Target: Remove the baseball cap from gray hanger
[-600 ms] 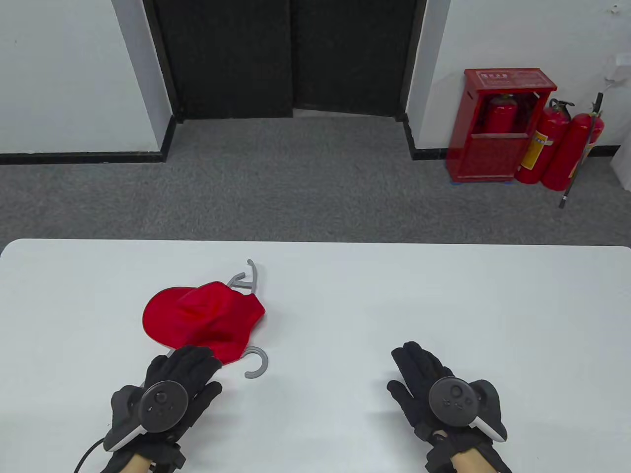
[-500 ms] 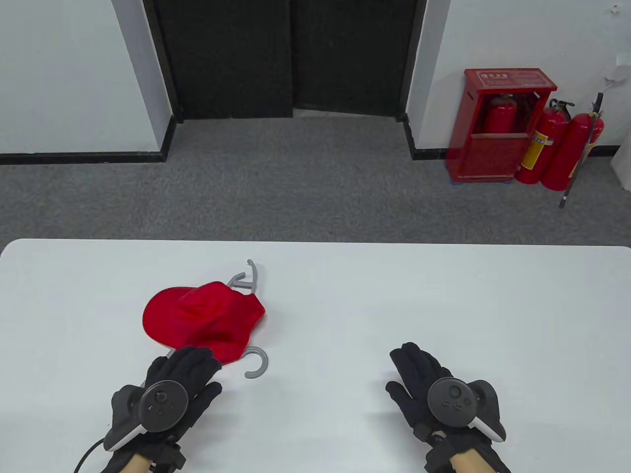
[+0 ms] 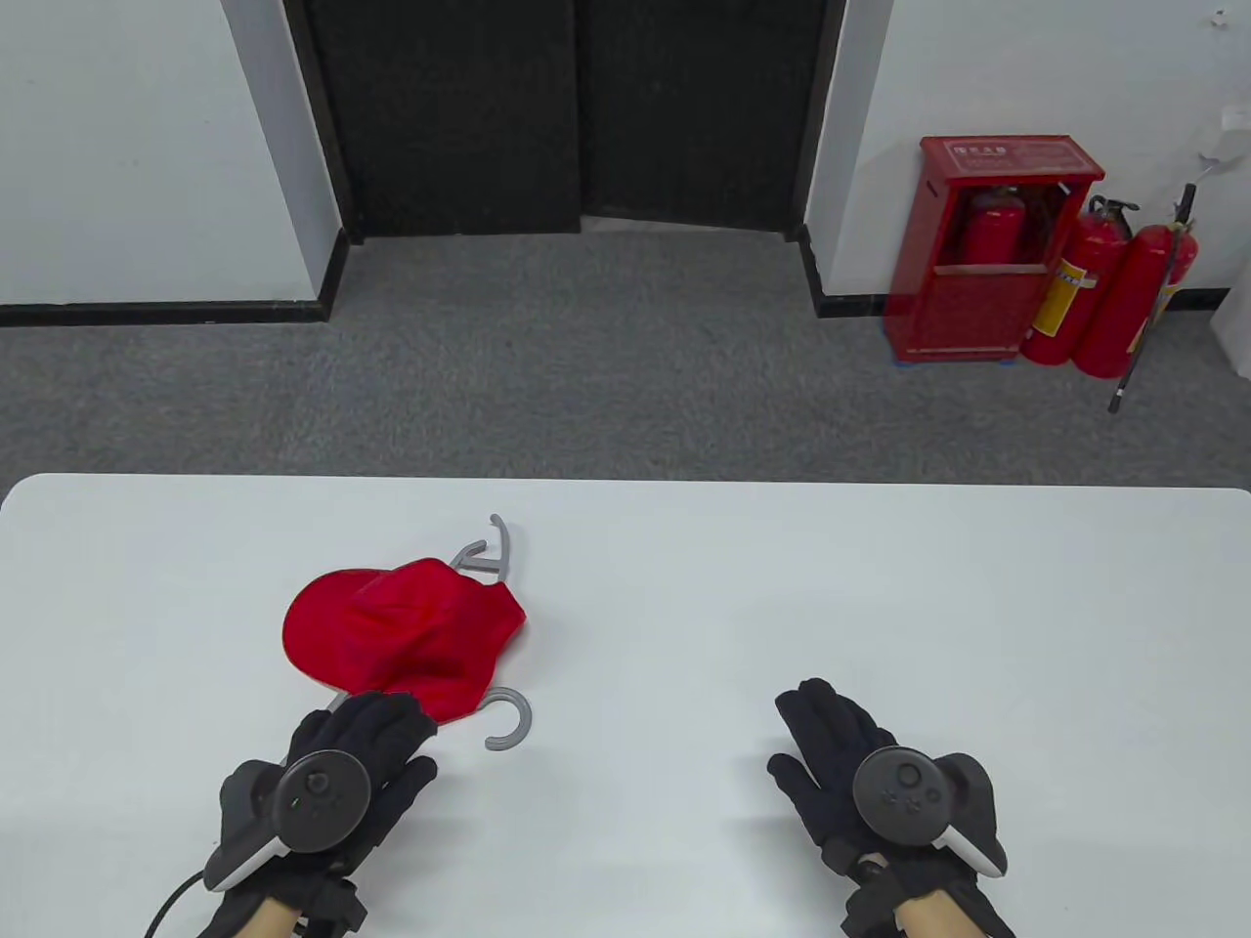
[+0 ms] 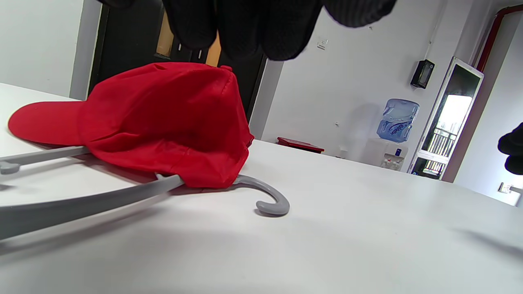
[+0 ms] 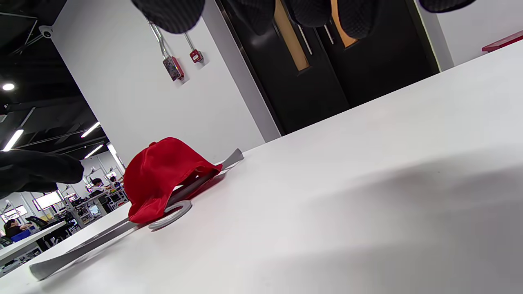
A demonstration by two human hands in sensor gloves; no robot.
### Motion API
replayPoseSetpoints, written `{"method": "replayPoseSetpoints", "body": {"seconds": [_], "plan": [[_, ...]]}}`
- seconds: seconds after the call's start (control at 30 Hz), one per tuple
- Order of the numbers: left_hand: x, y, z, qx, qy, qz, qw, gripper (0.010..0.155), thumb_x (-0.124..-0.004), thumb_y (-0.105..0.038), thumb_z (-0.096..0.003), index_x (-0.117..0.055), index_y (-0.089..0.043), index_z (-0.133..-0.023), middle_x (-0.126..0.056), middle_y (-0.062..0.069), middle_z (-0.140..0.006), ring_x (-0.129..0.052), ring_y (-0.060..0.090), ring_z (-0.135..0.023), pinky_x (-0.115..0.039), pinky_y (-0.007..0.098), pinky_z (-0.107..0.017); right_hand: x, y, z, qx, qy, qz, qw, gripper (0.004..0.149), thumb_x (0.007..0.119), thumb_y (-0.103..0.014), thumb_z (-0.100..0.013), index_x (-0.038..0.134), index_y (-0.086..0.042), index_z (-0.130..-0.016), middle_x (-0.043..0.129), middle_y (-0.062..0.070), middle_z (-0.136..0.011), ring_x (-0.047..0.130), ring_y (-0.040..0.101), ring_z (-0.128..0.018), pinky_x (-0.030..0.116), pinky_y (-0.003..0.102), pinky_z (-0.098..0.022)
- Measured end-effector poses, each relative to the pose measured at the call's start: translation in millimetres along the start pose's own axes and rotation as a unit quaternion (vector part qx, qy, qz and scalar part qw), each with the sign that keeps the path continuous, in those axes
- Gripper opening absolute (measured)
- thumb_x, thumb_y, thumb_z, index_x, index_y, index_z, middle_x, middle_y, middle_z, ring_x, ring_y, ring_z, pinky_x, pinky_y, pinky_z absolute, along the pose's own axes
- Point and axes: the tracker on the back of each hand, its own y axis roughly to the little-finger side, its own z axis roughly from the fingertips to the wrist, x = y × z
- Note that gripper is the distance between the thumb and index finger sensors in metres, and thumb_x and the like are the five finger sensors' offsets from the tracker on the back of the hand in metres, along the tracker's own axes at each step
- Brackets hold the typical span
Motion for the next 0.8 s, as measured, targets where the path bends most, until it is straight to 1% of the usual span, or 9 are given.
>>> {"method": "replayPoseSetpoints", "body": {"seconds": [0.17, 0.3, 0.47, 0.5, 0.6, 0.67, 0.7, 0.8], "plan": [[0, -1, 0, -0.002, 0.0, 0.005, 1.0, 0.055, -0.069, -0.051, -0.0555, -0.074, -0.03, -0.107, -0.069, 0.004, -0.122, -0.069, 0.038, -0.116, -0.048, 0.073, -0.077, 0, 1, 0, 0.002, 0.0, -0.008, 1.0, 0.067, 0.062, -0.048, -0.059, 0.047, -0.016, -0.116, 0.039, 0.025, -0.123, 0.05, 0.056, -0.105, 0.046, 0.082, -0.064], [1, 0, 1, 0.006, -0.014, 0.001, 1.0, 0.055, -0.069, -0.051, -0.0555, -0.074, -0.03, -0.106, -0.07, 0.004, -0.122, -0.069, 0.038, -0.115, -0.048, 0.074, -0.077, 1, 0, 0, 0.002, -0.006, -0.004, 1.0, 0.067, 0.062, -0.048, -0.059, 0.048, -0.016, -0.116, 0.039, 0.025, -0.123, 0.051, 0.056, -0.105, 0.046, 0.082, -0.064], [-1, 15, -1, 0.047, -0.035, -0.013, 0.998, 0.056, -0.07, -0.052, -0.0559, -0.073, -0.03, -0.107, -0.069, 0.004, -0.122, -0.069, 0.039, -0.115, -0.048, 0.074, -0.076, 1, 1, 0, 0.004, -0.005, -0.01, 1.0, 0.066, 0.062, -0.048, -0.059, 0.048, -0.016, -0.115, 0.039, 0.025, -0.123, 0.05, 0.056, -0.105, 0.046, 0.082, -0.064], [-3, 19, -2, 0.057, -0.037, -0.013, 0.998, 0.056, -0.07, -0.052, -0.056, -0.073, -0.029, -0.107, -0.068, 0.007, -0.122, -0.069, 0.04, -0.114, -0.048, 0.074, -0.076, 0, 1, 0, 0.005, -0.005, -0.011, 1.0, 0.066, 0.062, -0.048, -0.059, 0.048, -0.016, -0.115, 0.039, 0.025, -0.123, 0.05, 0.056, -0.105, 0.046, 0.082, -0.064], [-12, 36, -7, 0.097, -0.018, -0.025, 0.995, 0.058, -0.07, -0.053, -0.0564, -0.07, -0.029, -0.109, -0.067, 0.007, -0.123, -0.069, 0.04, -0.114, -0.047, 0.075, -0.076, -1, 2, 0, 0.007, -0.005, -0.014, 1.0, 0.066, 0.062, -0.048, -0.059, 0.049, -0.016, -0.115, 0.039, 0.025, -0.123, 0.051, 0.056, -0.105, 0.046, 0.082, -0.064], [-18, 43, -10, 0.107, -0.011, -0.028, 0.994, 0.06, -0.07, -0.054, -0.0564, -0.069, -0.029, -0.11, -0.067, 0.007, -0.123, -0.07, 0.04, -0.113, -0.048, 0.074, -0.076, -1, 3, 0, 0.008, -0.006, -0.014, 1.0, 0.066, 0.062, -0.048, -0.059, 0.049, -0.015, -0.115, 0.038, 0.025, -0.123, 0.051, 0.056, -0.105, 0.046, 0.082, -0.064], [-24, 48, -11, 0.118, -0.001, -0.028, 0.993, 0.06, -0.07, -0.054, -0.0564, -0.068, -0.029, -0.111, -0.067, 0.003, -0.123, -0.07, 0.041, -0.113, -0.048, 0.074, -0.076, -1, 3, 0, 0.01, -0.007, -0.015, 1.0, 0.066, 0.062, -0.048, -0.059, 0.049, -0.015, -0.115, 0.038, 0.025, -0.123, 0.05, 0.056, -0.105, 0.046, 0.082, -0.064], [-39, 57, -12, 0.13, 0.022, -0.036, 0.991, 0.061, -0.071, -0.054, -0.0561, -0.066, -0.032, -0.113, -0.067, -0.001, -0.124, -0.072, 0.04, -0.112, -0.049, 0.074, -0.076, -1, 4, 0, 0.012, -0.009, -0.022, 1.0, 0.066, 0.062, -0.048, -0.059, 0.05, -0.015, -0.115, 0.038, 0.025, -0.123, 0.05, 0.056, -0.105, 0.046, 0.082, -0.064]]}}
